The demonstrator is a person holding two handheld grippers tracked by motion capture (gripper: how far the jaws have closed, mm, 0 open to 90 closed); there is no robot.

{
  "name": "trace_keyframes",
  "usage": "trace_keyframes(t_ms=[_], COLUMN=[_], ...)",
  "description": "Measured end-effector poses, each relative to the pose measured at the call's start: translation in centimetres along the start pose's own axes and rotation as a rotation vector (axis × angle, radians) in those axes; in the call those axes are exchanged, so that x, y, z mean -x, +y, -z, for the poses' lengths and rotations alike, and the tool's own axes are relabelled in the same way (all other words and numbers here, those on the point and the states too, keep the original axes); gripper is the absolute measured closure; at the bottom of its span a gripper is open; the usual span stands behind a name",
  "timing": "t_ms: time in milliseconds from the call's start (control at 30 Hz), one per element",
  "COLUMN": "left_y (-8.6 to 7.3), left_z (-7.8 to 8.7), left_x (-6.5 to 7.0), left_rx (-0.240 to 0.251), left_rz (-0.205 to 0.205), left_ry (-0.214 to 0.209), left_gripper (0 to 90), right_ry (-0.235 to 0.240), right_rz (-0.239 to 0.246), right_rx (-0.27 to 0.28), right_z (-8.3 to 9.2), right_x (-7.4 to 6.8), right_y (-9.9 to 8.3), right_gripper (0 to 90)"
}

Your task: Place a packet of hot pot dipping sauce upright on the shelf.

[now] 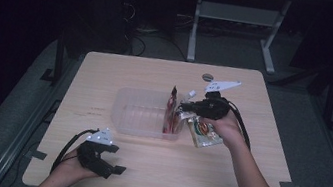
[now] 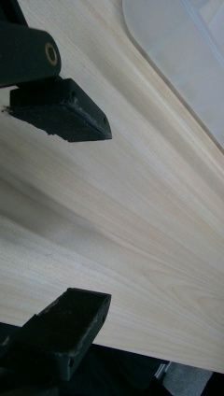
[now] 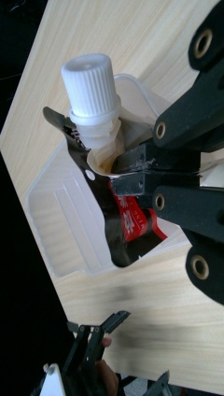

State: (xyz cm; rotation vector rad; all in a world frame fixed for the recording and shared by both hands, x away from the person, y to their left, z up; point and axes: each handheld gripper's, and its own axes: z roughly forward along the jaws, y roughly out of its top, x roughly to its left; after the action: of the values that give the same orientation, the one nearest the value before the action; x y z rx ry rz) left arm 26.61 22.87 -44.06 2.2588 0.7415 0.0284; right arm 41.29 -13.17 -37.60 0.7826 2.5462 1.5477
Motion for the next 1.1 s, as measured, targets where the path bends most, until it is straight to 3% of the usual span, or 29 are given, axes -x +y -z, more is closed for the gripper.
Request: trace_keyframes(t_ms=[333, 500, 800, 933, 1100], left_y=[0.0, 0.0, -0.1, -0.1, -0.1], left_z=[-0.1, -0.1, -0.1, -0.1, 0.0], left_x=[0.0, 0.0, 0.0, 0.0, 0.0], left_rx=[-0.004, -0.007, -0.009, -0.004, -0.006], left_rz=[-0.006, -0.009, -0.011, -0.013, -0.013], left_ry=[0.000, 0.003, -0.001, -0.001, 0.000], left_gripper=[17.3, 17.3, 17.3, 17.3, 17.3], right_ry=[-0.012, -0.042, -0.065, -0.049, -0.056], right_rz=[-0.011, 0.008, -0.017, -0.056, -0.060], right_rx=[-0.004, -0.010, -0.006, 0.027, 0.042], right_z=[-0.9, -1.2, -0.2, 0.9, 2.5], right_x=[0.1, -0.1, -0.6, -0.5, -0.6], right_y=[-0.4, -0.5, -0.2, -0.1, -0.2], right_gripper=[88.8, 87.3, 47.6, 39.2, 33.3])
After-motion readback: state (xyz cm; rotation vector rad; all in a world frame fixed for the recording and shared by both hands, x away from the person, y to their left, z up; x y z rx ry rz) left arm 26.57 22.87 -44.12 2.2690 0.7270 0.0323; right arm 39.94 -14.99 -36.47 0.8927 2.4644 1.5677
